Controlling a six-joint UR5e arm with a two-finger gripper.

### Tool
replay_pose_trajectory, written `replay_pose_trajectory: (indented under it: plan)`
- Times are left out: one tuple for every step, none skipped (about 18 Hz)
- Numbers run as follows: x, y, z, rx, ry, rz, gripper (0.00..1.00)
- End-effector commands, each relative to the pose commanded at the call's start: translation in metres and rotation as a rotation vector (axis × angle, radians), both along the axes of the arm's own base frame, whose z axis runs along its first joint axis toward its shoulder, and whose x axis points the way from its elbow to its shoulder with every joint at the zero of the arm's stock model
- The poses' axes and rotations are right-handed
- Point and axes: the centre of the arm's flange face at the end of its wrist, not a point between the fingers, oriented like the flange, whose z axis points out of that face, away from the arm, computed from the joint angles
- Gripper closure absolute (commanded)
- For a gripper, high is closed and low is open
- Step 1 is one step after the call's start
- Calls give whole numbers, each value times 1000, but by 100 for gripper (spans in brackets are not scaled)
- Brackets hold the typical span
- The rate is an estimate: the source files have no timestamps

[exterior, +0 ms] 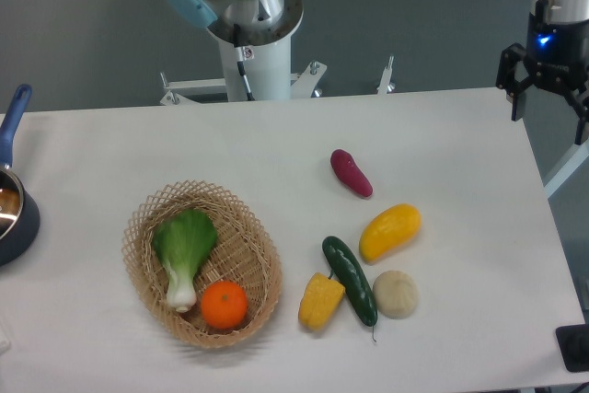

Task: Pick up the mango from the table
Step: 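Move the open gripper over the yellow mango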

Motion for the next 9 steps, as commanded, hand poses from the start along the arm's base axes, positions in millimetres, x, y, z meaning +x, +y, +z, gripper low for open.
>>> replay_pose_trajectory:
  plan:
    - [0,0,0,0,2,-1,0]
    - [0,0,1,-1,7,-2,0]
    - [0,1,1,-1,10,-4,0]
    - [1,2,1,-2,11,-6,0]
    - [1,3,0,-1,7,-5,0]
    - [2,4,-1,1,2,-3,0]
    - [4,5,-4,1,-6,1,0]
    - [4,5,-9,5,-14,2,0]
    - [5,6,-12,17,-23,3,0]
